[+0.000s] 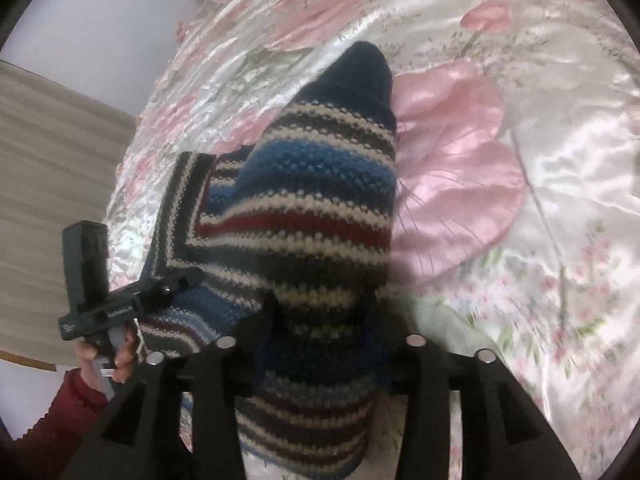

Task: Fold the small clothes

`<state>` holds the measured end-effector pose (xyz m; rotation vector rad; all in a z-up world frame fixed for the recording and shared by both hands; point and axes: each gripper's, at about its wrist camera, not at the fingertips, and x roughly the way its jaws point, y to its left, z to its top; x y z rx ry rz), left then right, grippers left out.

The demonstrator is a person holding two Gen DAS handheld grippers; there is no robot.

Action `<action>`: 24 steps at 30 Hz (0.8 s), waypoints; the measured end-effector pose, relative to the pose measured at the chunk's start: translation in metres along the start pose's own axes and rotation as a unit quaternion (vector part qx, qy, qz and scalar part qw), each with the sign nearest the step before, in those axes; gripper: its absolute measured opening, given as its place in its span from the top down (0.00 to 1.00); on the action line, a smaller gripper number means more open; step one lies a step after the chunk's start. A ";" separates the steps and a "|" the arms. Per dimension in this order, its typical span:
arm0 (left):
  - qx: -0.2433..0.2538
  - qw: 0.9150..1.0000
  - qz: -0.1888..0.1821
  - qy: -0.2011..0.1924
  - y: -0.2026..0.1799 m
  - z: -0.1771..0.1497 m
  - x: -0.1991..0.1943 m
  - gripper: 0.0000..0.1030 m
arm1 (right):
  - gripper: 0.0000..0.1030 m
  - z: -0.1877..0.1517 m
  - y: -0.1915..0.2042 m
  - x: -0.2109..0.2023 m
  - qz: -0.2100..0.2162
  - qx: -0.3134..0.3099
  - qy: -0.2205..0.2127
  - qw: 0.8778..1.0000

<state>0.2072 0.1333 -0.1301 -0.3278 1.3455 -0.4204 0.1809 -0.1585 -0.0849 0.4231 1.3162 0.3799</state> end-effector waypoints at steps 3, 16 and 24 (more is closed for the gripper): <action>0.002 1.000 0.020 -0.006 -0.014 -0.006 -0.015 0.46 | 0.48 -0.020 0.006 -0.016 -0.006 -0.006 0.001 1.000; 0.011 0.997 0.065 -0.035 -0.020 -0.080 -0.055 0.43 | 0.80 -0.088 0.002 -0.004 -0.015 0.023 0.050 0.998; -0.011 0.997 0.069 -0.034 -0.002 -0.098 -0.044 0.43 | 0.82 -0.099 -0.008 0.004 -0.041 0.032 0.049 0.997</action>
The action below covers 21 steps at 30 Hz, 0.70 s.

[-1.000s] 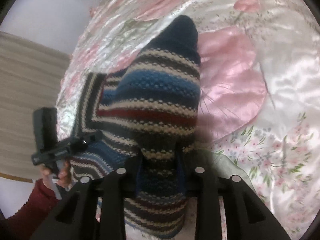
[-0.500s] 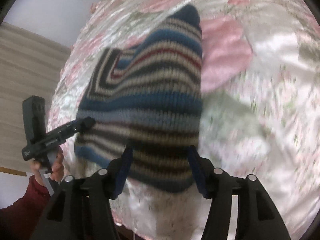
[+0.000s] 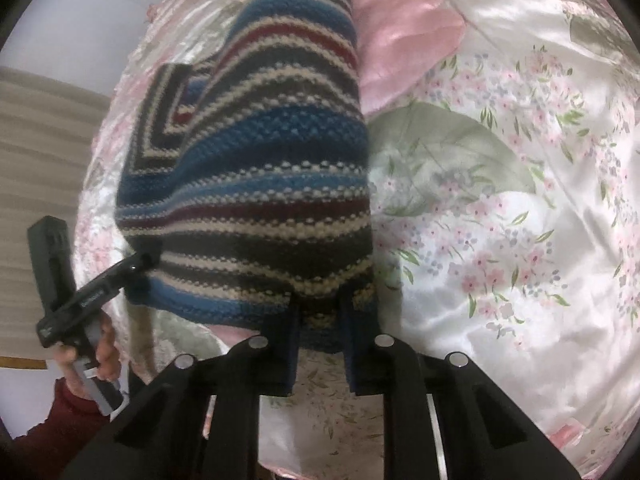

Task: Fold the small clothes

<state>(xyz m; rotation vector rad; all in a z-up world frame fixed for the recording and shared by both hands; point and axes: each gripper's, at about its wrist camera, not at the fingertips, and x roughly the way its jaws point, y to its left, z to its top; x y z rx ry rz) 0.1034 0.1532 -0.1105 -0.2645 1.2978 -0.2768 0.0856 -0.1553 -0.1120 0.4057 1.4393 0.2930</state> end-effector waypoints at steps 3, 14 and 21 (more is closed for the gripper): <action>0.002 1.000 0.008 0.001 0.001 -0.006 0.007 0.41 | 0.81 -0.004 0.000 0.005 -0.007 0.000 -0.012 1.000; 0.003 0.998 0.068 -0.018 -0.005 -0.011 -0.008 0.18 | 0.22 -0.038 0.024 -0.018 -0.121 -0.021 -0.073 0.990; 0.023 0.992 0.126 -0.010 -0.017 -0.023 -0.030 0.14 | 0.03 -0.065 0.060 -0.034 -0.169 -0.053 -0.088 0.980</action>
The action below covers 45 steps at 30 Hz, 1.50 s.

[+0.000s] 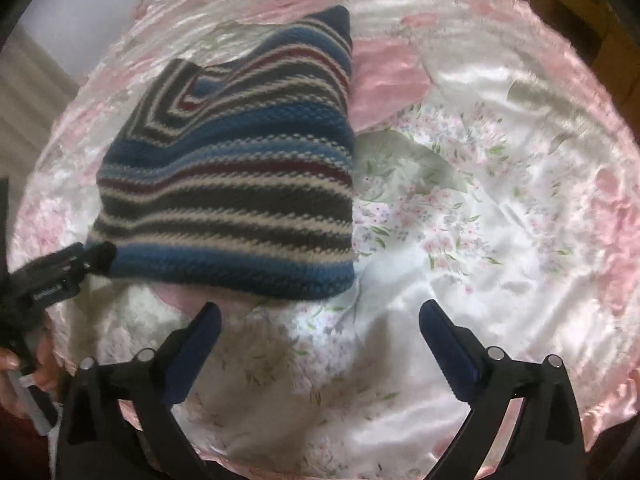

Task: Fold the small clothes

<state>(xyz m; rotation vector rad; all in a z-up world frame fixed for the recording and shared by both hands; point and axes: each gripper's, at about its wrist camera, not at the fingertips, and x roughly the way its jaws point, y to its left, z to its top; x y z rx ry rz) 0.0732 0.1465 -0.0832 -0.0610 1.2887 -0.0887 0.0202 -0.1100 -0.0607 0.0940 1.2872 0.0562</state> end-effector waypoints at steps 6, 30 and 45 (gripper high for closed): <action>-0.005 1.000 0.013 0.003 0.000 -0.018 -0.020 0.12 | 0.03 -0.013 0.014 -0.018 -0.006 -0.003 -0.004 1.000; 0.000 0.996 0.065 -0.058 -0.005 -0.036 -0.103 0.08 | 0.03 -0.015 0.041 -0.069 0.013 -0.002 -0.024 1.000; 0.011 0.995 0.084 -0.050 -0.008 -0.040 -0.102 0.08 | 0.03 -0.017 0.042 -0.059 0.006 -0.001 -0.012 1.000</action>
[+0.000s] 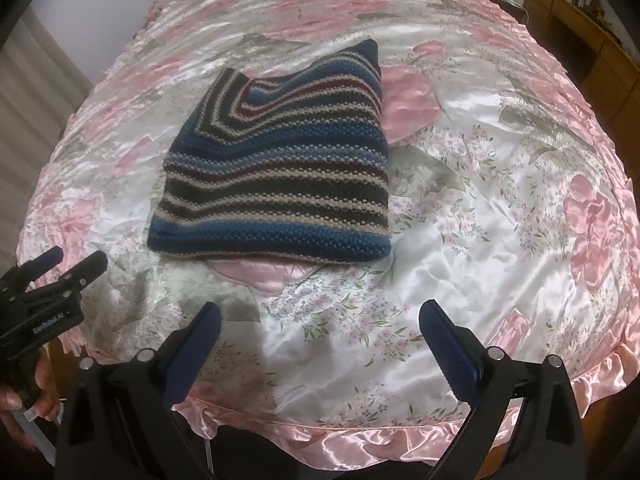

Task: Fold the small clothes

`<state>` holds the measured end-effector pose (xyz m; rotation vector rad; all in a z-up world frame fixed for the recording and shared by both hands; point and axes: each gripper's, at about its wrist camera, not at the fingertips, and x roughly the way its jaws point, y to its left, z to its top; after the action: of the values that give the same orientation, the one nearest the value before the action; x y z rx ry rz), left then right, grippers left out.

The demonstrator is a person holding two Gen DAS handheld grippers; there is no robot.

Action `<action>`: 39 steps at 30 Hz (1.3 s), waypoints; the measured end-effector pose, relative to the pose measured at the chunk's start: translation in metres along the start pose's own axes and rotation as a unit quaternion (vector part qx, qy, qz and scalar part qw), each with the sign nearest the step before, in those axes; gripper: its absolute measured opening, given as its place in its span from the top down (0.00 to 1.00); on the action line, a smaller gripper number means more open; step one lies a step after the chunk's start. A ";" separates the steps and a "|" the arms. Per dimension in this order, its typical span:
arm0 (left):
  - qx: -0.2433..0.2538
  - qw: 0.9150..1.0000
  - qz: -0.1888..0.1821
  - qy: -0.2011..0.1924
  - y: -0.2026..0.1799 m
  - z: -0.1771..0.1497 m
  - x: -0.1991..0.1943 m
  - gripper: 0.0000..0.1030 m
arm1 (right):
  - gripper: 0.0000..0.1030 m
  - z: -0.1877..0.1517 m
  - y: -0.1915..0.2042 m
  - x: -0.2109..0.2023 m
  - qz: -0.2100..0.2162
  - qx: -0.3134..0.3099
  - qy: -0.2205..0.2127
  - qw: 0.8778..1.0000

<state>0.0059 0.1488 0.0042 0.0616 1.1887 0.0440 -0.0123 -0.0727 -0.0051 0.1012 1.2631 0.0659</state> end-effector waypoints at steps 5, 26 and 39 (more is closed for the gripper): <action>-0.002 1.000 0.004 0.007 0.001 -0.002 0.004 0.08 | 0.03 0.002 0.000 0.001 0.000 -0.001 -0.003 1.000; 0.005 1.000 0.010 0.009 0.005 -0.006 0.008 0.08 | 0.03 0.009 0.000 -0.009 -0.014 -0.001 -0.047 0.999; 0.014 1.000 0.016 0.010 0.001 -0.006 0.010 0.08 | 0.03 0.012 -0.018 -0.018 -0.074 0.038 -0.073 0.994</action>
<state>0.0037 0.1504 -0.0070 0.1051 1.2080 0.0566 -0.0063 -0.0927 0.0134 0.0755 1.1228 -0.1153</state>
